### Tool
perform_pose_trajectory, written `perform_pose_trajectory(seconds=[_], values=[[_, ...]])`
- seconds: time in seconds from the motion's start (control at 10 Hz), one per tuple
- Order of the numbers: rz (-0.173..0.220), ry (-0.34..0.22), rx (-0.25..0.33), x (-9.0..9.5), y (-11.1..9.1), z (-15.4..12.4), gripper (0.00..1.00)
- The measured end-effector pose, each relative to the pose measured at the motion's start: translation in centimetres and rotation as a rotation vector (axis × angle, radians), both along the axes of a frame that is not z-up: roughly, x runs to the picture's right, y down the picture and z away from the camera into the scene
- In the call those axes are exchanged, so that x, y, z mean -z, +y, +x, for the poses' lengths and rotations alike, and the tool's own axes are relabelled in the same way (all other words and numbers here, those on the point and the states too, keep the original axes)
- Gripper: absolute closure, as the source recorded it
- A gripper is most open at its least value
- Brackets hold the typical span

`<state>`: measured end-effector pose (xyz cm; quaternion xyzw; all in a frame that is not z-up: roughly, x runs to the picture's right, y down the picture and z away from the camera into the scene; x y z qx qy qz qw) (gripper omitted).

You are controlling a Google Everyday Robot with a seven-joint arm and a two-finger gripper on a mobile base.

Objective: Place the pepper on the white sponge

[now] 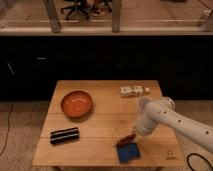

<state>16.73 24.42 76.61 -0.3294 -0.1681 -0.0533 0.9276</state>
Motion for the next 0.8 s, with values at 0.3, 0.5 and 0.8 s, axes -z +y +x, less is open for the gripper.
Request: perform_pose_trajectory(seconds=[0.3, 0.5, 0.8], values=[[0.001, -0.033, -0.030, 0.2, -0.3, -0.1, 1.00], [0.006, -0.062, -0.046, 0.9, -0.6, -0.3, 1.00], [0.013, -0.109, -0.060, 2.2, -0.8, -0.7, 1.00]])
